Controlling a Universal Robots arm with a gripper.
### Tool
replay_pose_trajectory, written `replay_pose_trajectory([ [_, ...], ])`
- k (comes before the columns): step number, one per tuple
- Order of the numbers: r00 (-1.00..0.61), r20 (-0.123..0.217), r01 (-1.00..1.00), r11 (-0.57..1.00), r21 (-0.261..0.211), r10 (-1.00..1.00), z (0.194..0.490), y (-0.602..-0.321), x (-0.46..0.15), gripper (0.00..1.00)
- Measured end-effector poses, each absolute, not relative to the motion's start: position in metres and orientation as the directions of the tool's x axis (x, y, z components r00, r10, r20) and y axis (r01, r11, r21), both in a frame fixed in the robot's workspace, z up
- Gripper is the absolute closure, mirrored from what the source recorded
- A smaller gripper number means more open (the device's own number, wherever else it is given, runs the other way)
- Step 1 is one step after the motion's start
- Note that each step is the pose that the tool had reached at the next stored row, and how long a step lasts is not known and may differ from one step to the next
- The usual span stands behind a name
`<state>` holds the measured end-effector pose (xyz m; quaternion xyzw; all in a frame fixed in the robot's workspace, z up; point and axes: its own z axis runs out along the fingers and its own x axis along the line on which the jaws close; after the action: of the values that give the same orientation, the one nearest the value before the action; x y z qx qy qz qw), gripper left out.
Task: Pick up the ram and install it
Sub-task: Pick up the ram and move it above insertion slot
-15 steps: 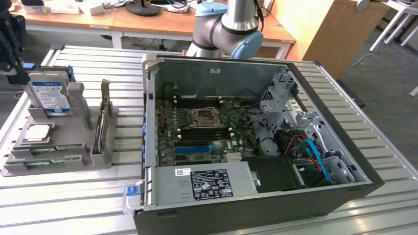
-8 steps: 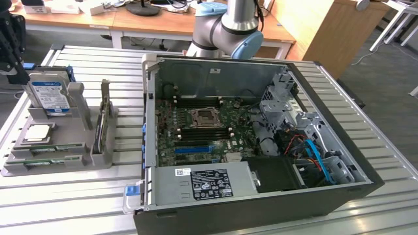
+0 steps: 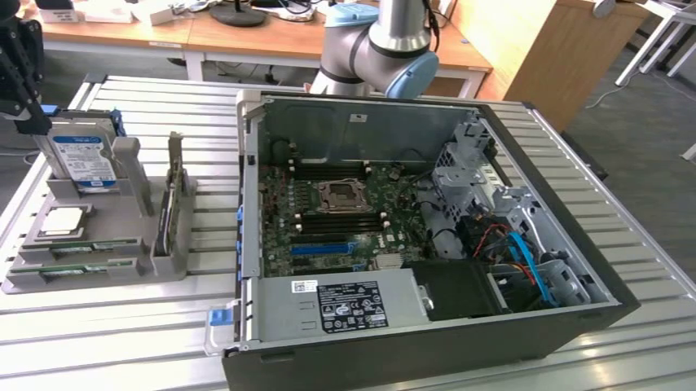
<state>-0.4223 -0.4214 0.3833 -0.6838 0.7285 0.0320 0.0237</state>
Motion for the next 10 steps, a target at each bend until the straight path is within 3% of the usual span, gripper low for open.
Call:
replay_pose_trajectory([
  [10,-0.064,-0.081,-0.998,0.063,0.015,-0.995,0.3833,-0.4215,-0.4224,0.89],
])
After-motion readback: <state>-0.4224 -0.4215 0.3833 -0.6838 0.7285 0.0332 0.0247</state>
